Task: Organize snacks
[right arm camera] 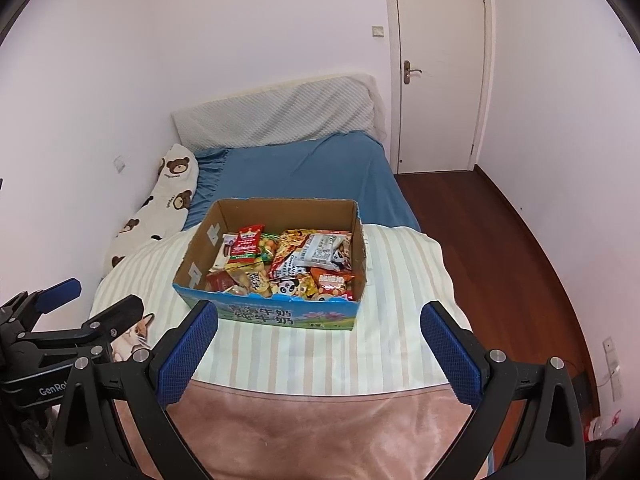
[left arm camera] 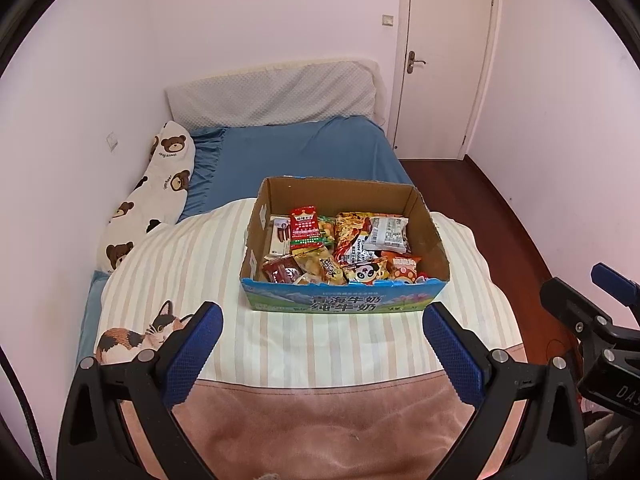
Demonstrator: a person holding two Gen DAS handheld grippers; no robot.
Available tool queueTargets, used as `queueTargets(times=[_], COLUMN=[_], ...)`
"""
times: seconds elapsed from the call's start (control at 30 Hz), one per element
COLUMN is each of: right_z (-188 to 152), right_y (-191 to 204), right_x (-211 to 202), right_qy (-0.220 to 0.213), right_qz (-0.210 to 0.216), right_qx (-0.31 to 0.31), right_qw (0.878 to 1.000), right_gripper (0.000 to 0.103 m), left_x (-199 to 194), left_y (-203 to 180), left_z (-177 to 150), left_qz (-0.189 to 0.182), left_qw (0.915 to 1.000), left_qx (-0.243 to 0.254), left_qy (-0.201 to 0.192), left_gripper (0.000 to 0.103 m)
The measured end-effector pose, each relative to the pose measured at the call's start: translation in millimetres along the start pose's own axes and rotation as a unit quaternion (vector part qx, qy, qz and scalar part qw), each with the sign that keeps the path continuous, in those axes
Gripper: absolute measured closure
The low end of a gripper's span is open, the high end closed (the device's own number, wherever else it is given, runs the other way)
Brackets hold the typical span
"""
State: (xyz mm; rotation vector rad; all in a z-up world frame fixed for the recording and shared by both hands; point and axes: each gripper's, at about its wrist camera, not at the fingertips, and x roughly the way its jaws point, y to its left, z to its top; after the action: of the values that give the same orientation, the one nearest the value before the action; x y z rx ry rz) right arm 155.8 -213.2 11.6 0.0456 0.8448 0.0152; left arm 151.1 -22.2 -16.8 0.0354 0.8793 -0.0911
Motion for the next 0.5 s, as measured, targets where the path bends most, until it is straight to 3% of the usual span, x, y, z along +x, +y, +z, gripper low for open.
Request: queueTargets(times=[0.5], right_z=[16.6], right_y=[-9.4], right_x=[72.6], right_qy=[0.012], right_qz=[-0.039], right_qx=[0.003], right_qw=[0.999], right_gripper=[0.0], left_x=[68.8], left_y=[2.4], left_z=[21.6], left_qz=[0.03], left_qw=[0.9993], left_qx=[-0.003], left_qy=[0.023], left_gripper=[0.001])
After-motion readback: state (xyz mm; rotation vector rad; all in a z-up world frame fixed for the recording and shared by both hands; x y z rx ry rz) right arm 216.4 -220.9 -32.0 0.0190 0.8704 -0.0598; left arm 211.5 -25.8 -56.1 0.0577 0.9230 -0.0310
